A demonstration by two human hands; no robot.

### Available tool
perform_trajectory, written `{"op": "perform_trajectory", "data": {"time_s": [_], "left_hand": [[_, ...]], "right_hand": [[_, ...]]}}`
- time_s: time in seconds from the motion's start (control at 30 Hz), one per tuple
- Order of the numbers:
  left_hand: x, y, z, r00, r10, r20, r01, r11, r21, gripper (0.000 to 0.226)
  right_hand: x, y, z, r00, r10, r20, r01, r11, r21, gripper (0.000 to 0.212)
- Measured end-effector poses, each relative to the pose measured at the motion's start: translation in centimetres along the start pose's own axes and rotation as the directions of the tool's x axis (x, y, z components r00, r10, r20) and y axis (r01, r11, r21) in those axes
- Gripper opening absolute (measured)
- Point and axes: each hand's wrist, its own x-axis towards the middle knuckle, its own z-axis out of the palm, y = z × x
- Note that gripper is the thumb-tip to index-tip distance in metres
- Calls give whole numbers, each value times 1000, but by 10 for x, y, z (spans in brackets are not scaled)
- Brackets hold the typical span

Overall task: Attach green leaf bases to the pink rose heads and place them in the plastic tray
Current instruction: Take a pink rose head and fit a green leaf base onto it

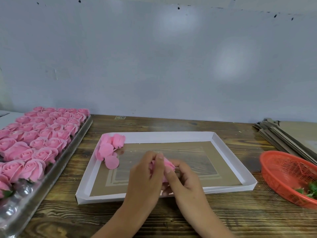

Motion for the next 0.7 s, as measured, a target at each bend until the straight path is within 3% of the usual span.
{"op": "perform_trajectory", "data": {"time_s": [0.1, 0.17, 0.37, 0.53, 0.7], "left_hand": [[3, -5, 0, 998, 20, -53, -19, 1000, 21, 33], [4, -7, 0, 999, 8, -50, -7, 1000, 18, 33], [5, -5, -1, 998, -41, -41, 36, 994, -100, 34], [4, -3, -2, 994, -109, 29, 112, 980, -166, 59], [9, -9, 0, 996, -87, -38, 83, 993, -86, 35]], "right_hand": [[0, -1, 1, 999, 40, 10, -41, 998, 48, 30], [0, -1, 0, 998, 46, 29, -47, 998, 34, 20], [-2, -2, -3, 999, -36, 19, 37, 997, -62, 21], [-2, -1, -4, 990, -134, 34, 139, 960, -245, 28], [-2, 2, -2, 985, -167, 41, 172, 945, -279, 31]]}}
